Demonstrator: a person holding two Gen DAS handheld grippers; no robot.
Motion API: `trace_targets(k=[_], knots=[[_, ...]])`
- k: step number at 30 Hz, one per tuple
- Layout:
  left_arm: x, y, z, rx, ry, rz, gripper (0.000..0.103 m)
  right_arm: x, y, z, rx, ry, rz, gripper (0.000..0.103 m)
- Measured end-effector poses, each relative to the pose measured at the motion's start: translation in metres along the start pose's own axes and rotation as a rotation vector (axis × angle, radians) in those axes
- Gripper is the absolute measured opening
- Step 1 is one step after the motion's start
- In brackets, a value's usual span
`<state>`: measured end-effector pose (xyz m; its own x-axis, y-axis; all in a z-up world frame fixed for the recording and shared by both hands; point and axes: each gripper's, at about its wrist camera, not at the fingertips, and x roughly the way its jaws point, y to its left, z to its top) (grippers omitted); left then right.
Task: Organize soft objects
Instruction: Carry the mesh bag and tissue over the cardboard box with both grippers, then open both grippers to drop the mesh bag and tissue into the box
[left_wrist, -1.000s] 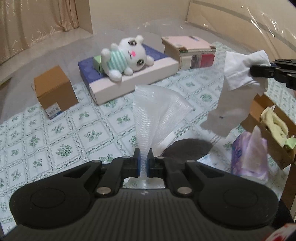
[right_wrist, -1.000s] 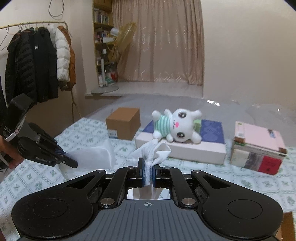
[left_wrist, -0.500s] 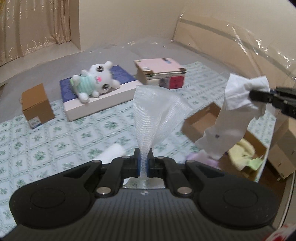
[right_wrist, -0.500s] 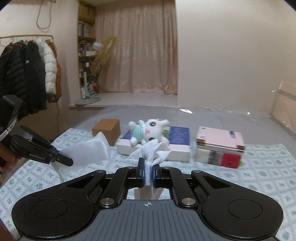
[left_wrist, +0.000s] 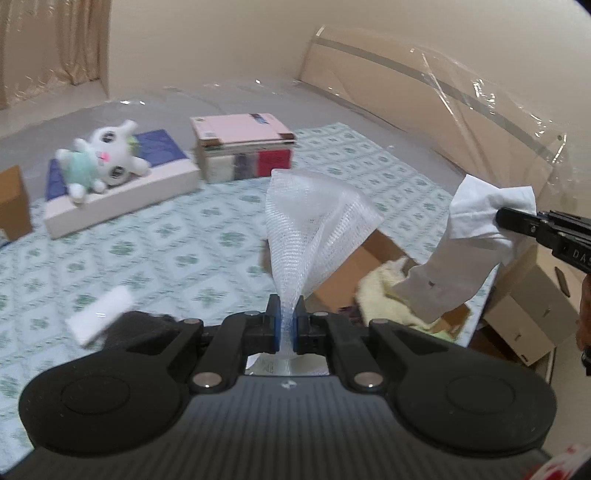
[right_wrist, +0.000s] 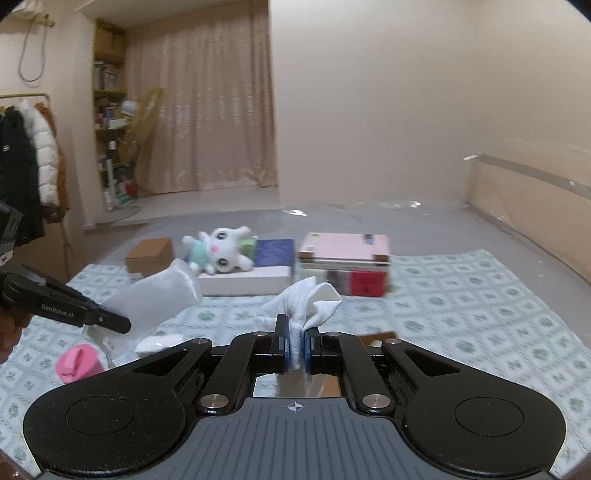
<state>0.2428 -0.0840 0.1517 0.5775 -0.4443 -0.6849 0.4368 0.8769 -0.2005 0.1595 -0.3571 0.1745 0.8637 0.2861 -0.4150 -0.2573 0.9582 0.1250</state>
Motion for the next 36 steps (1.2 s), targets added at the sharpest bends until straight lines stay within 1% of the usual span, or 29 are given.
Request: trace_targets(k=[6,14,17,22,24,27,31,34,36], knots=[[0.042,-0.037,0.003,-0.028,0.018,-0.045,0.004,-0.006,-0.035,-0.013,0.047,0.006,-0.029,0.007],[0.098,-0.080,0.008,-0.083,0.036,-0.097,0.004,0.005,-0.071,-0.032,0.111,0.030,-0.025,0.007],[0.120,-0.090,0.010,-0.117,0.040,-0.120,0.005,0.011,-0.080,-0.035,0.126,0.035,-0.015,0.007],[0.152,-0.097,0.008,-0.222,0.036,-0.159,0.005,0.020,-0.096,-0.038,0.159,0.023,-0.005,0.007],[0.166,-0.098,0.004,-0.251,0.046,-0.146,0.005,0.026,-0.101,-0.043,0.171,0.031,-0.003,0.007],[0.187,-0.095,-0.008,-0.281,0.076,-0.118,0.005,0.041,-0.109,-0.054,0.186,0.065,-0.002,0.007],[0.206,-0.089,-0.022,-0.268,0.116,-0.068,0.006,0.060,-0.113,-0.073,0.203,0.114,0.007,0.007],[0.216,-0.086,-0.028,-0.245,0.135,-0.032,0.009,0.074,-0.112,-0.090,0.210,0.151,0.014,0.007],[0.219,-0.086,-0.029,-0.224,0.136,-0.021,0.016,0.082,-0.110,-0.100,0.213,0.176,0.022,0.007]])
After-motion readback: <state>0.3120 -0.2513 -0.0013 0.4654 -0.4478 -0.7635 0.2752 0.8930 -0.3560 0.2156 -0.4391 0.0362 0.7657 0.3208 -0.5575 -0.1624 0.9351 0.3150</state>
